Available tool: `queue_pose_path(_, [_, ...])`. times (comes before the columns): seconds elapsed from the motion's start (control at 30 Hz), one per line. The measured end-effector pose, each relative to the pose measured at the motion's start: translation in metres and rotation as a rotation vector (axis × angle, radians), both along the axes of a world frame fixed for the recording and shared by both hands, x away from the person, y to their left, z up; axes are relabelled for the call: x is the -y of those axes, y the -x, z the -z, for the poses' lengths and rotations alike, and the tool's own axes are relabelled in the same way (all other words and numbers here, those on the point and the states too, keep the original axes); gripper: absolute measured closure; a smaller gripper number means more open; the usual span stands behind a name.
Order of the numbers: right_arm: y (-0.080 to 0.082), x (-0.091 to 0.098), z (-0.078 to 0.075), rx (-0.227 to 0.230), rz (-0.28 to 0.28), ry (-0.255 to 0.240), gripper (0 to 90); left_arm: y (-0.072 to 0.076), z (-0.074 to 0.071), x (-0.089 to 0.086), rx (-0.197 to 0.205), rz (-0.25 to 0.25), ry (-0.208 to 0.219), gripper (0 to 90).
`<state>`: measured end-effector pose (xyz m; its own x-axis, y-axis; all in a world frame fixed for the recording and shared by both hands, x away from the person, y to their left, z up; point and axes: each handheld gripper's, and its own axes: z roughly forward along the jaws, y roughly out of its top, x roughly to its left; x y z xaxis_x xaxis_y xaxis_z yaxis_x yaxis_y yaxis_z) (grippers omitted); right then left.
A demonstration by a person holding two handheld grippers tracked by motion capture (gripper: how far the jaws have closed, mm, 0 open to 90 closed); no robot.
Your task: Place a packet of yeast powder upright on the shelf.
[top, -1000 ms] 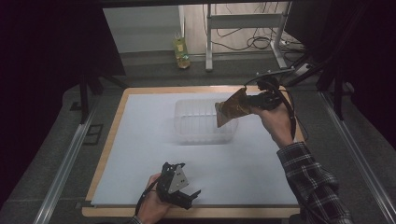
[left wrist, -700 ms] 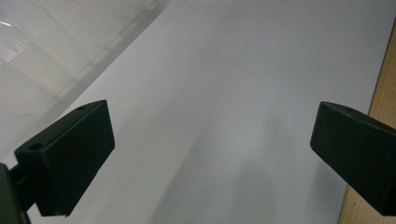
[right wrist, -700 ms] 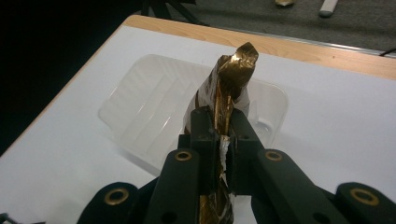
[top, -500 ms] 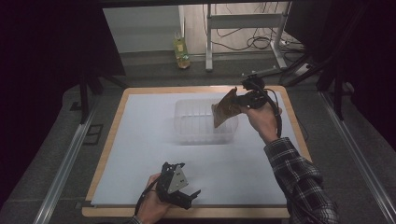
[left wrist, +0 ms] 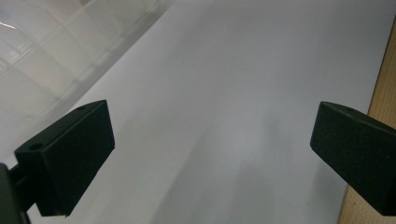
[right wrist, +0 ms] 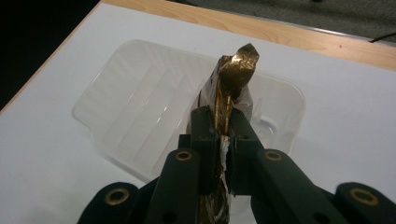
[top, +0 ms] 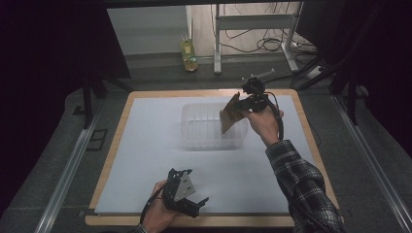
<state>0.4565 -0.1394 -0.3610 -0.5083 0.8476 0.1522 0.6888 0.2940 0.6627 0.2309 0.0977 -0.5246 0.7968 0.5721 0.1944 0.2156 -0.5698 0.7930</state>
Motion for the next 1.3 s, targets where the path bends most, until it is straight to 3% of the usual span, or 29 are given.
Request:
queue_pose_path(0.27, [-0.012,-0.007,0.011,-0.012,-0.004,-0.007,83.0,0.0,0.0,-0.001,0.001,0.0,0.003,0.0])
queue_pose_path(0.83, [-0.037,-0.014,0.028,0.022,0.009,-0.059,84.1,0.0,0.0,-0.001,0.001,0.0,0.004,0.0])
queue_pose_path(1.3, [-0.038,-0.021,0.037,0.049,-0.001,-0.057,84.2,0.0,0.0,0.001,0.003,0.008,0.0,0.0])
